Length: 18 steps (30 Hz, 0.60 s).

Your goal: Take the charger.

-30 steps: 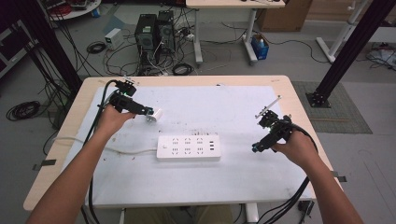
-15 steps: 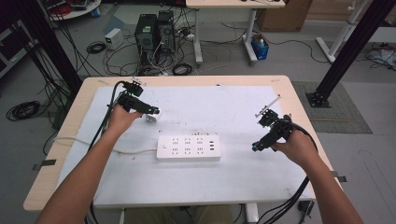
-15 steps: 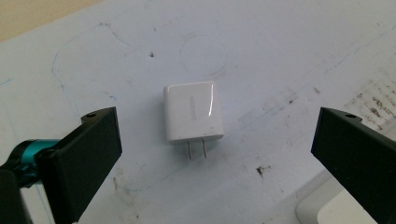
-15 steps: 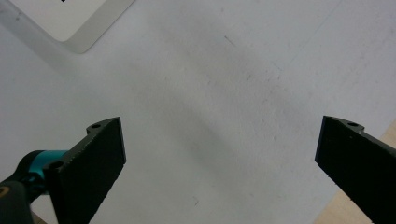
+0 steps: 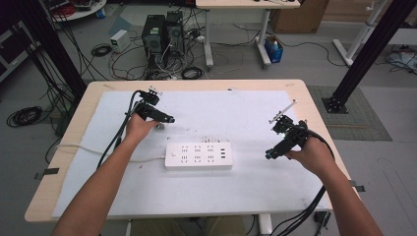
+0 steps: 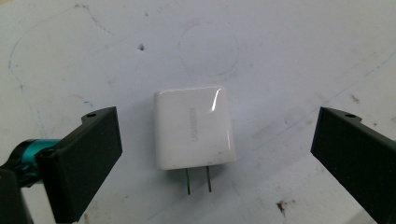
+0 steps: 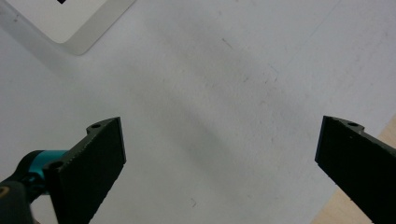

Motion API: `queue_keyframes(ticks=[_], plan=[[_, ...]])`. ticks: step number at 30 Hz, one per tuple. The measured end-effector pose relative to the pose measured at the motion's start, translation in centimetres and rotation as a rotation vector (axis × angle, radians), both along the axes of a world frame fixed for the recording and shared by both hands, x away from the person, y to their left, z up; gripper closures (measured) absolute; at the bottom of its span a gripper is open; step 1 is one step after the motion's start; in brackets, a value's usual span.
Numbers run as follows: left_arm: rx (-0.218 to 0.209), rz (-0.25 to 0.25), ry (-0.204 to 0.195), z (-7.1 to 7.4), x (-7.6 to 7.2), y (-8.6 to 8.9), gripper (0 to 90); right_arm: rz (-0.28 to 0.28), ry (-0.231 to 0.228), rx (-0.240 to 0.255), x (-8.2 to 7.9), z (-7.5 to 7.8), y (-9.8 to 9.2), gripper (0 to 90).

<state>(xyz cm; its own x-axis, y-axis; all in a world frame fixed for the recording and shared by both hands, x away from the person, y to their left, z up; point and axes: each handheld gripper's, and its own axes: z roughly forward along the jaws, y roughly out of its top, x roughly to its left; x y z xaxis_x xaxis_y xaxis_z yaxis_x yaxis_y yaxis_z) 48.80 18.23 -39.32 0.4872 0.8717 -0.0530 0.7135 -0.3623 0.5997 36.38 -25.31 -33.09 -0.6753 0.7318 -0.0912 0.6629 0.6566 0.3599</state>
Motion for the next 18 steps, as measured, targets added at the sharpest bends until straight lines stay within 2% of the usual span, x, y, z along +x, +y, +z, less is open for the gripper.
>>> queue_keyframes(ticks=[3, 6, 11, 15, 18], plan=[[0.003, 0.001, 0.0, -0.5, 0.3, 0.0, 1.9, 0.004, 0.002, -0.001, 0.0, 0.0, -0.1, 1.0], [0.024, 0.0, 0.0, -1.1, 0.6, -0.1, 2.3, 0.01, 0.0, -0.003, 0.0, 0.0, -0.1, 1.0], [0.022, 0.006, 0.007, -1.9, 1.0, -0.2, 5.2, 0.007, 0.003, 0.0, 0.1, -0.1, 0.0, 1.0], [0.027, 0.011, 0.031, -2.5, 1.2, -0.2, 5.2, 0.013, 0.008, -0.004, 0.2, -0.2, 0.0, 1.1], [0.017, 0.005, 0.02, -2.7, 1.1, -0.3, 11.8, 0.009, 0.009, 0.0, 0.2, -0.3, 0.0, 1.0]])
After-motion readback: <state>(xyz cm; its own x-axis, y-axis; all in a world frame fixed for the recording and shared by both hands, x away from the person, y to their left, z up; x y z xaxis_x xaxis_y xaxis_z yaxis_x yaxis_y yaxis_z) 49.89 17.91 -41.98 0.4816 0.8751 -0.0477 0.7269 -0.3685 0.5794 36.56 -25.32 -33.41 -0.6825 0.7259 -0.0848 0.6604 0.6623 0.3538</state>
